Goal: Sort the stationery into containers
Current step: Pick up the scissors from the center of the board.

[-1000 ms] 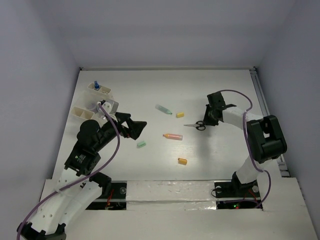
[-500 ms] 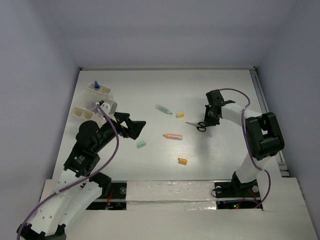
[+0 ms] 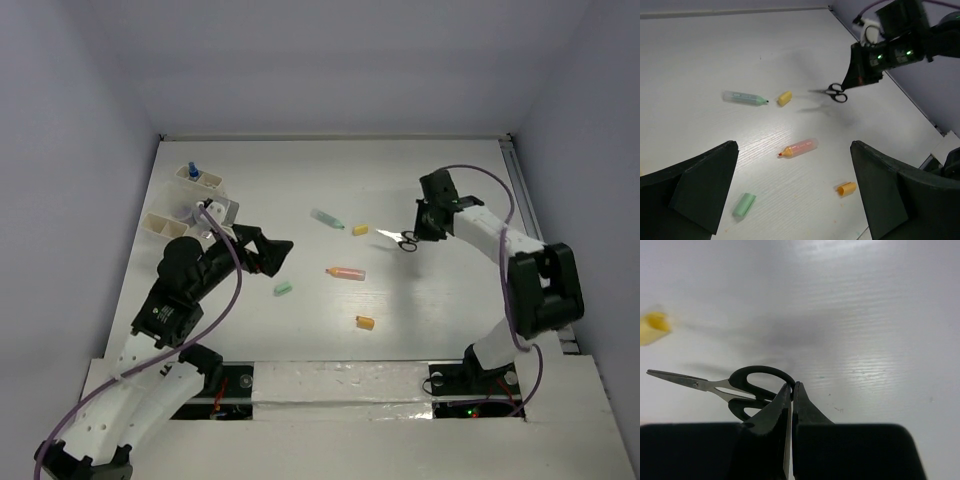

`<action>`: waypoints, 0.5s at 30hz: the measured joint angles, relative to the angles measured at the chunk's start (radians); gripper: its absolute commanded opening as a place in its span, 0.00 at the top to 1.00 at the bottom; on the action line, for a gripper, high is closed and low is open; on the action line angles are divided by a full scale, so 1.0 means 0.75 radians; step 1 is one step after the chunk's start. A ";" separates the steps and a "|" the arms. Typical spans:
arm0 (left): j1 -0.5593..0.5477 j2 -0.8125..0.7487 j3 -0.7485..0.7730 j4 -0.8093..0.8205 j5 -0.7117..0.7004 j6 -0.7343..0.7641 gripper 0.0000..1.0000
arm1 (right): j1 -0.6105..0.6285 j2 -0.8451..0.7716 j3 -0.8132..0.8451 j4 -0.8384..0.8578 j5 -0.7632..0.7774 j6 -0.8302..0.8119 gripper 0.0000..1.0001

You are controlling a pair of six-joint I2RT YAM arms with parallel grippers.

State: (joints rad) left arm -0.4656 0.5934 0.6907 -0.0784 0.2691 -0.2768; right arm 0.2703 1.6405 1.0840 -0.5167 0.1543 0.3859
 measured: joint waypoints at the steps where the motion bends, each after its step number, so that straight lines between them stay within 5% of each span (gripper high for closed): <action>1: 0.000 0.008 0.000 0.000 0.002 -0.001 0.09 | 0.001 -0.062 0.000 -0.004 -0.004 -0.014 1.00; 6: 0.002 0.081 0.002 0.008 0.047 -0.001 0.12 | 0.105 -0.276 0.061 -0.016 -0.068 -0.117 1.00; 15: 0.002 0.280 0.026 0.019 0.232 -0.055 0.13 | 0.463 -0.318 0.104 0.021 -0.242 -0.378 1.00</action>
State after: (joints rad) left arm -0.4641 0.8032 0.7101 -0.0639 0.4431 -0.3183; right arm 0.6178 1.4021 1.1618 -0.5007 -0.0273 0.1020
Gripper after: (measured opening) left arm 0.882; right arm 0.033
